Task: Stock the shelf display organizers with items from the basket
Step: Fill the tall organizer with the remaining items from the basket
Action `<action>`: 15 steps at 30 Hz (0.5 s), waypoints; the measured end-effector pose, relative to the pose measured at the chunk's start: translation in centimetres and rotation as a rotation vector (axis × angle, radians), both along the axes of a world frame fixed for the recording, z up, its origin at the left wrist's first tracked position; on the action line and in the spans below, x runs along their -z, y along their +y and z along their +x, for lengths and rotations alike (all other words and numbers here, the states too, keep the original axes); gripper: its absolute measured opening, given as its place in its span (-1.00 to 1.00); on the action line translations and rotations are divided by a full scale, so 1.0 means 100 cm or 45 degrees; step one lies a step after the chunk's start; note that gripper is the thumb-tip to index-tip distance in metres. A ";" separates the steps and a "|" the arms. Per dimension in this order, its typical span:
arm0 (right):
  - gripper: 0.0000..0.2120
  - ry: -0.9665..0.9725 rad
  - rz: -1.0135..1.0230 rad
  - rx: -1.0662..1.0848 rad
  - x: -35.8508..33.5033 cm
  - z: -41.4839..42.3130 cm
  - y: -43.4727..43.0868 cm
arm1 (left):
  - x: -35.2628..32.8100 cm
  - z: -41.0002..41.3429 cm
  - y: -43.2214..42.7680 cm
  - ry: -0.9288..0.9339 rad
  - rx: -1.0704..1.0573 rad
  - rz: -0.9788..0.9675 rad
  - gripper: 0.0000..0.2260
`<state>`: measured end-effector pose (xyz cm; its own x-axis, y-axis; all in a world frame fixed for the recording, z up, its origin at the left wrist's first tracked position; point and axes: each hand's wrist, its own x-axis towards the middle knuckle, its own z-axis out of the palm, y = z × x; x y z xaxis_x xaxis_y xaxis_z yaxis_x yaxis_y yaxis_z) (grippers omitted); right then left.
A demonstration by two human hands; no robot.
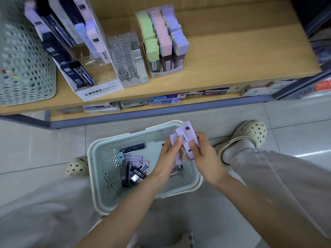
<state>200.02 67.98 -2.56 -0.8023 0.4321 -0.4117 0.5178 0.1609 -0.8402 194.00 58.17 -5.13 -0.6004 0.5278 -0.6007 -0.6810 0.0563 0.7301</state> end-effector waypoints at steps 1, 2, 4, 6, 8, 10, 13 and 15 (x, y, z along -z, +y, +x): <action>-0.93 0.019 -0.024 0.014 -0.005 0.001 -0.004 | -0.007 0.002 0.000 0.051 0.011 -0.009 -0.81; -0.94 0.033 -0.037 0.019 -0.012 0.002 -0.008 | -0.016 0.004 0.000 0.101 0.009 -0.039 -0.81; -0.92 0.052 -0.031 0.008 -0.023 0.004 -0.014 | -0.029 0.006 -0.001 0.183 -0.054 -0.110 -0.84; -0.89 0.046 0.037 -0.022 -0.033 0.004 -0.016 | -0.039 0.007 -0.003 0.267 -0.113 -0.141 -0.88; -0.92 0.074 0.123 -0.037 -0.042 0.003 -0.014 | -0.048 0.005 -0.009 0.339 -0.148 -0.174 -0.85; -0.86 0.127 0.157 -0.085 -0.052 0.000 -0.011 | -0.058 -0.001 -0.015 0.390 -0.201 -0.233 -0.88; -0.78 0.161 0.049 -0.128 -0.069 -0.005 -0.008 | -0.081 -0.012 -0.027 0.494 -0.227 -0.253 -0.88; -0.82 0.184 0.021 -0.104 -0.081 -0.010 -0.006 | -0.102 -0.021 -0.037 0.527 -0.214 -0.221 -0.84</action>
